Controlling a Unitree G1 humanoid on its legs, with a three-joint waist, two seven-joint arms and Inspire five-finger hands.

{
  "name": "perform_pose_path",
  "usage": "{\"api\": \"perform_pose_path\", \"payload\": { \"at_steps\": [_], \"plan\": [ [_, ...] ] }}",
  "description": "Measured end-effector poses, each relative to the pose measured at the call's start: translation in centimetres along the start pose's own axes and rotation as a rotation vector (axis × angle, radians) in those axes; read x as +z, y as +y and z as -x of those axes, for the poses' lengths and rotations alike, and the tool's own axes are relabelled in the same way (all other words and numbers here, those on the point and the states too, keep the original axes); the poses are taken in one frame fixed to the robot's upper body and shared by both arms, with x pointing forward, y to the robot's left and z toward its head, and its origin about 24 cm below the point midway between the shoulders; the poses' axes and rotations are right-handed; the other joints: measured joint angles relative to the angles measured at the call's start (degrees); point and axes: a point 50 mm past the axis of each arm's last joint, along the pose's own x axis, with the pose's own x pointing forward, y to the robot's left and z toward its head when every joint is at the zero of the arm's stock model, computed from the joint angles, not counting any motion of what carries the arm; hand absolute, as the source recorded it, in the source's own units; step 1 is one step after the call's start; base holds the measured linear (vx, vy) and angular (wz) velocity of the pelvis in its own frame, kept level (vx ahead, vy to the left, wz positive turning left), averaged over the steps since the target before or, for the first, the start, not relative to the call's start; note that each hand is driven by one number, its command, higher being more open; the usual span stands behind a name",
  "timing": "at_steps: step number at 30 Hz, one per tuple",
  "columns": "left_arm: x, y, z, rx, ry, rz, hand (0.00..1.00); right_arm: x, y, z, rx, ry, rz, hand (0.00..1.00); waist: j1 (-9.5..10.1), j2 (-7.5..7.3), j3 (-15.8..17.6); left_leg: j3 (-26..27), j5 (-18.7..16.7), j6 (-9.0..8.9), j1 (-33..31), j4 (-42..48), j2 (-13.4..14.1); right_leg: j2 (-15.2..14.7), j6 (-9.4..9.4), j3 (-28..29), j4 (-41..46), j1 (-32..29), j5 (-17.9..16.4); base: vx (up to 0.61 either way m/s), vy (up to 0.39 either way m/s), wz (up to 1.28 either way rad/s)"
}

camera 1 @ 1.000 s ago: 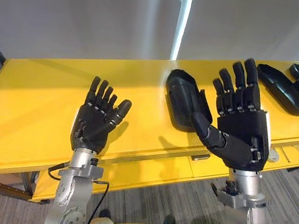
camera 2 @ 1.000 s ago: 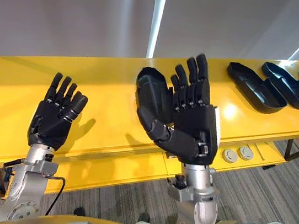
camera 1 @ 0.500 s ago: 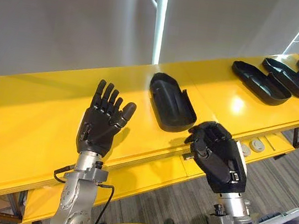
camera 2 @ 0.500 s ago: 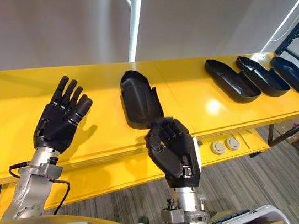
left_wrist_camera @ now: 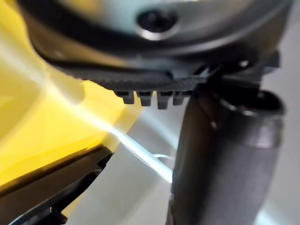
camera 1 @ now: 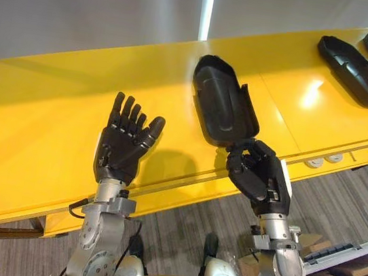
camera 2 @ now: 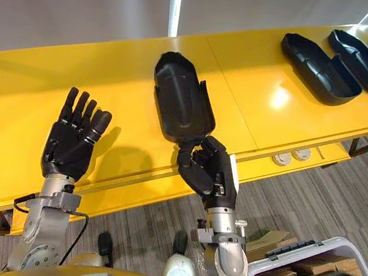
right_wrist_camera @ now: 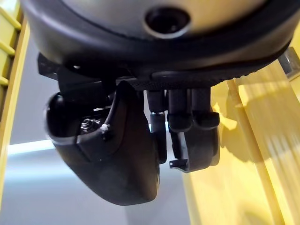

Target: Walk over and take three plastic housings, then place them on the shelf

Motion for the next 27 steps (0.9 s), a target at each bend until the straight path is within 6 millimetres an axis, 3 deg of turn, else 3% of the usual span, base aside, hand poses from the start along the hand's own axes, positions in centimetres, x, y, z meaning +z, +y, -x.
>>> {"api": "perform_pose_path", "payload": {
  "at_steps": [12,27],
  "plan": [
    [0.4,-0.7,-0.7,-0.046,-0.041,-0.027,1.00,0.3,-0.1,-0.7,0.054,-0.004,0.041,0.00,-0.15,0.13,3.30,-0.14,-1.07,0.11,0.85,0.00,-0.07,-0.13,0.32,-0.20,0.06,0.99,-0.50,0.01,-0.001,0.00],
    [1.3,-0.8,-1.7,-0.069,-0.093,-0.034,1.00,1.0,-0.2,-3.9,0.028,-0.088,0.095,0.00,1.01,0.60,5.82,-1.99,-0.70,0.10,0.29,0.02,-0.16,-0.34,0.29,-2.31,0.09,1.68,-0.54,0.00,-0.009,0.06]
  ]
}}
